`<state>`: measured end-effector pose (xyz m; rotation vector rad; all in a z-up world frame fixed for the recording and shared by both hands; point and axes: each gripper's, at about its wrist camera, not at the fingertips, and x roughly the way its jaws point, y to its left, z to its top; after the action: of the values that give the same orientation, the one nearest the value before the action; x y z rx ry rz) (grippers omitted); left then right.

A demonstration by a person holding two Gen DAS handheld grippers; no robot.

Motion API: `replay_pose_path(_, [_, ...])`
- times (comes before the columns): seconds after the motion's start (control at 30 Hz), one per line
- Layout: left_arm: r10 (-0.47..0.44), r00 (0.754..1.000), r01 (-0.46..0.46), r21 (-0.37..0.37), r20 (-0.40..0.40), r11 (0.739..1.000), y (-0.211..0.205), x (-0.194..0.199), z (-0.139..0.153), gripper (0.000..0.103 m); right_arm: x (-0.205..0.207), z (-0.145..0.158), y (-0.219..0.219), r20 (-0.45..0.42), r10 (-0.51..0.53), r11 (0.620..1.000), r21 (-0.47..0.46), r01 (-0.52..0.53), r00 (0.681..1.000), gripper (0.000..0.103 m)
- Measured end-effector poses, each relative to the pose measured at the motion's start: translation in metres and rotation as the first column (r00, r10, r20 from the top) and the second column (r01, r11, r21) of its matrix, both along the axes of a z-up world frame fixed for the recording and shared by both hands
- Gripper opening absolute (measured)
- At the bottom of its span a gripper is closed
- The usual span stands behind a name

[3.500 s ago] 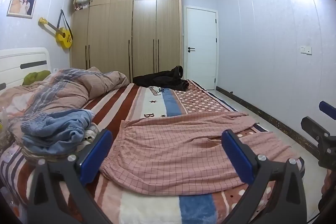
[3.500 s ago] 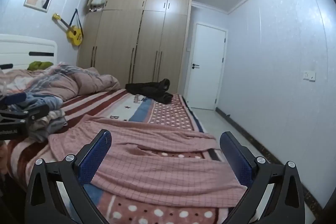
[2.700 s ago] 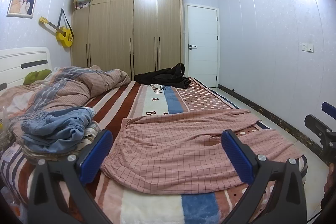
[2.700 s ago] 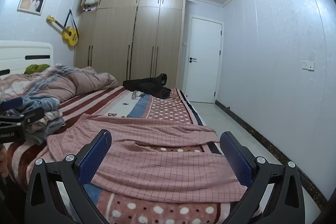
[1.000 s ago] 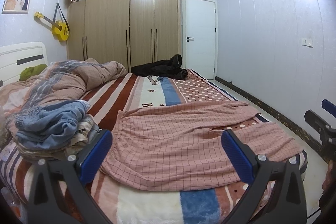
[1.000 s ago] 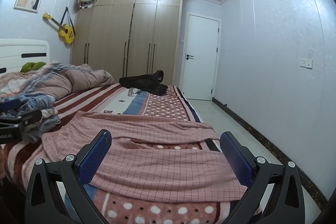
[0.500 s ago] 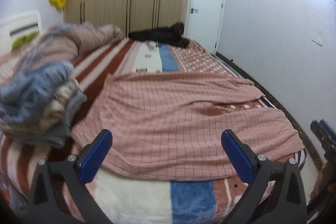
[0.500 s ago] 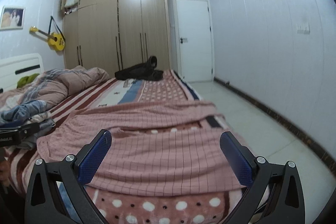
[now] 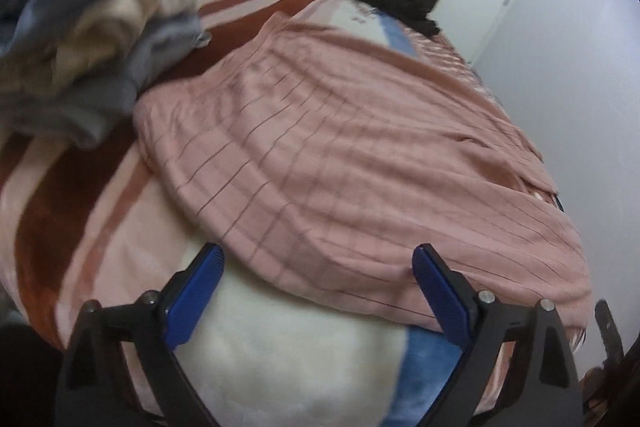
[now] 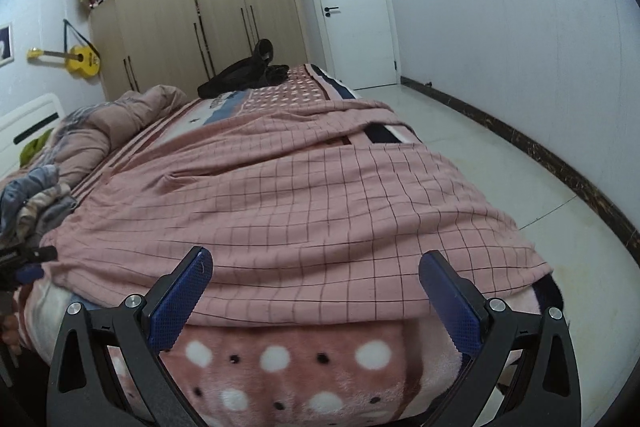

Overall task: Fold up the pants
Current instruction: 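Lower the left tool to the pants waistband and close on it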

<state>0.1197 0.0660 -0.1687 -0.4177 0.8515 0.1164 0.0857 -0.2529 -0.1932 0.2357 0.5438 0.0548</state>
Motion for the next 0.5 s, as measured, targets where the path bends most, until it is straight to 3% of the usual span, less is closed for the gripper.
replay_pose_path(0.2, [0.032,0.999,-0.031,-0.051,0.011,0.998,0.012,0.005,-0.009,0.094,0.007,-0.011,-0.01,-0.027,-0.006,0.999,0.039,0.007,1.0,0.103])
replay_pose_path(0.27, [0.072,0.996,-0.069,-0.059,0.059,0.996,0.026,0.01,-0.006,0.094,0.007,-0.014,-0.016,-0.03,-0.01,0.998,0.067,0.012,0.999,0.103])
replay_pose_path(0.37, [0.112,0.992,-0.106,-0.094,0.062,0.99,0.047,0.022,-0.009,0.082,0.003,-0.018,-0.027,-0.047,-0.028,0.996,0.089,0.032,0.999,0.1])
replay_pose_path(0.5, [0.1,0.99,-0.087,-0.127,0.097,0.988,0.054,0.028,-0.01,0.07,-0.004,-0.023,-0.036,-0.069,-0.042,0.994,0.095,0.049,0.997,0.087])
